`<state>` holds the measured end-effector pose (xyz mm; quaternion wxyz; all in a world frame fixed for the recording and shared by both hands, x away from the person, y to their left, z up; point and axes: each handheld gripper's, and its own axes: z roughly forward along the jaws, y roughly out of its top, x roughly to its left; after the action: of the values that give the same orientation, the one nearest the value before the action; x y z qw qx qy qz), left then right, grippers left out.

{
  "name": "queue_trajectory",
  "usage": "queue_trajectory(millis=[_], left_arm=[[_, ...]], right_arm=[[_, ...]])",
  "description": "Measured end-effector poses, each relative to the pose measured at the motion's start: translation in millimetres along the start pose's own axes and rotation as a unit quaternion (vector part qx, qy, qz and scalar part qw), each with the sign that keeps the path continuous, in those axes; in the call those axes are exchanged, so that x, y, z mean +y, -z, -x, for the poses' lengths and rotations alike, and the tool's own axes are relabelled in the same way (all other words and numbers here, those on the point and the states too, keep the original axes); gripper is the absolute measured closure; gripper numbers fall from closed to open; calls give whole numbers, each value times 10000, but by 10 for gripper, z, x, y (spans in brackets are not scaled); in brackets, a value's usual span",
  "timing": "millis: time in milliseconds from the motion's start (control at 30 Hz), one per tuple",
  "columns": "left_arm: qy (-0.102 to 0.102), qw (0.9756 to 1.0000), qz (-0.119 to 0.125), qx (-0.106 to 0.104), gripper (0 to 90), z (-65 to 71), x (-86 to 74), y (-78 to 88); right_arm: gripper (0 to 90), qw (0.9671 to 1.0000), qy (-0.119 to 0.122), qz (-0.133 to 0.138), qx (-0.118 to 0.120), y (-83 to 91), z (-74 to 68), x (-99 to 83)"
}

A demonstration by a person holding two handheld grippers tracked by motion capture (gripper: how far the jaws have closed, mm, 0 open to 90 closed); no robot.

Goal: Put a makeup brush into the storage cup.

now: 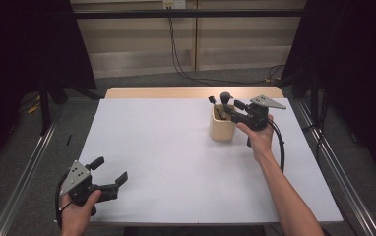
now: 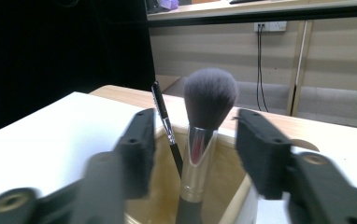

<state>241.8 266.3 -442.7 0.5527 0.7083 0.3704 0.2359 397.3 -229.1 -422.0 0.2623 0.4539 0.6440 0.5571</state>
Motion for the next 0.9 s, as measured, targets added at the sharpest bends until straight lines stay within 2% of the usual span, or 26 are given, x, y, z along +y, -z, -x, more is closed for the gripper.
queue_trajectory(millis=[233,467,533,600,667,733,900], left_arm=[[11,10000,2,13,25,6,16,-23],[70,10000,-23,36,25,-10,-1,-34],[54,10000,-7,46,25,-6,-1,-27],[13,10000,-26,38,25,-7,4,-18],[15,10000,-14,37,25,-2,1,-10],[12,10000,-9,31,25,3,0,4],[4,10000,24,17,25,-2,-6,36]], right_arm=[[183,10000,-27,-76,-54,14,9,-20],[65,9999,-13,-36,-96,82,22,-21],[25,9999,-112,4,-93,100,28,-36],[11,9999,-118,-14,-79,110,35,-45],[0,9999,30,-64,-146,128,24,-42],[0,9999,-19,-102,-122,154,11,-32],[0,9999,57,-70,-75,248,-31,2]])
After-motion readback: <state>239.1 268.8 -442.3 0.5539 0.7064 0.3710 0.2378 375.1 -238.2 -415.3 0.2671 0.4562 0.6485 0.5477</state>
